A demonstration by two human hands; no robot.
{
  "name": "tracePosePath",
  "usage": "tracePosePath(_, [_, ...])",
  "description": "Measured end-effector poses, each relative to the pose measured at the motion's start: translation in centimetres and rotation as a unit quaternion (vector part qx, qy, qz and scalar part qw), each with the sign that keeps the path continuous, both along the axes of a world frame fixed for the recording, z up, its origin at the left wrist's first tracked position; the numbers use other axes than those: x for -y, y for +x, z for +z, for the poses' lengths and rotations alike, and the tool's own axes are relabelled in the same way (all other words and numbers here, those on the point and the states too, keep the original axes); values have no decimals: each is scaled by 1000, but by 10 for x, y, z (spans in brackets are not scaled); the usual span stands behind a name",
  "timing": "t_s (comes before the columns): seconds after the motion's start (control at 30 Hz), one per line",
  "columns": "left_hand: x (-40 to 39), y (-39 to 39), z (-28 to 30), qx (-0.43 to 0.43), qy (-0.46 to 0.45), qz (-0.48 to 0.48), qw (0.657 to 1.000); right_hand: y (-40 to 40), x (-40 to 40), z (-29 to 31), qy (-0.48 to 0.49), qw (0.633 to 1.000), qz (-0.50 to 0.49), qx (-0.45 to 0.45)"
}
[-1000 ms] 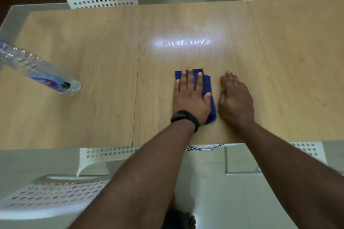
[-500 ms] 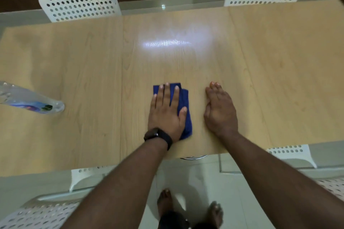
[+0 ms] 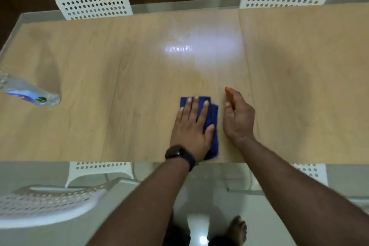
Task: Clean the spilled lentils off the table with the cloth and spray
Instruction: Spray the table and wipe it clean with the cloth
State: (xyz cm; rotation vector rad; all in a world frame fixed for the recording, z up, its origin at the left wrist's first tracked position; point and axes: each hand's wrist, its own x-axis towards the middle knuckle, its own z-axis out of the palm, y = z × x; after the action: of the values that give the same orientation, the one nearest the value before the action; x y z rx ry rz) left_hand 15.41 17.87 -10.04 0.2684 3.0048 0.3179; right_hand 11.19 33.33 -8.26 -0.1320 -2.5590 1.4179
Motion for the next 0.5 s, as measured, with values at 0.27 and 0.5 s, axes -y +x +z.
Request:
tracePosePath(0.27, [27, -5, 4, 13, -29, 97, 995, -7, -86, -4, 332, 906, 260, 31])
tracePosePath(0.5, [-45, -100, 1, 11, -45, 134, 990, -10, -91, -24, 298, 940, 162, -37])
